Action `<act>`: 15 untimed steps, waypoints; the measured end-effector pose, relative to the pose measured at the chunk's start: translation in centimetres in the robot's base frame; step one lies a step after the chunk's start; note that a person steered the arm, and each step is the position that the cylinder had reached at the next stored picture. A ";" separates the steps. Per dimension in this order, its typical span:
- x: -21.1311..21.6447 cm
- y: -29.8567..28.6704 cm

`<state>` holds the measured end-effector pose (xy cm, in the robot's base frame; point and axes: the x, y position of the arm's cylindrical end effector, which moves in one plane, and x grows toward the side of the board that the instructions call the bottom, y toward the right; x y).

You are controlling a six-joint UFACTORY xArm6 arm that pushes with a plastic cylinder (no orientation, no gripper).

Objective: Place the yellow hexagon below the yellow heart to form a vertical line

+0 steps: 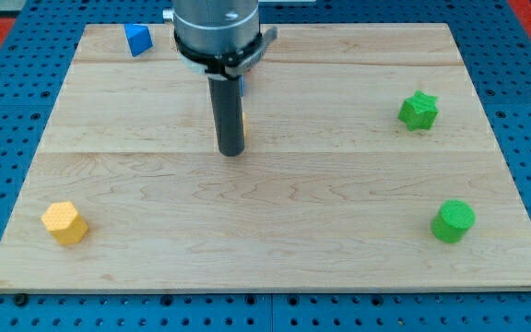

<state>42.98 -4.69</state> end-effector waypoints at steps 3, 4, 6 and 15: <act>6.9 0.0; 15.7 -3.3; 15.7 -16.8; 2.0 -9.3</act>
<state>44.98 -13.98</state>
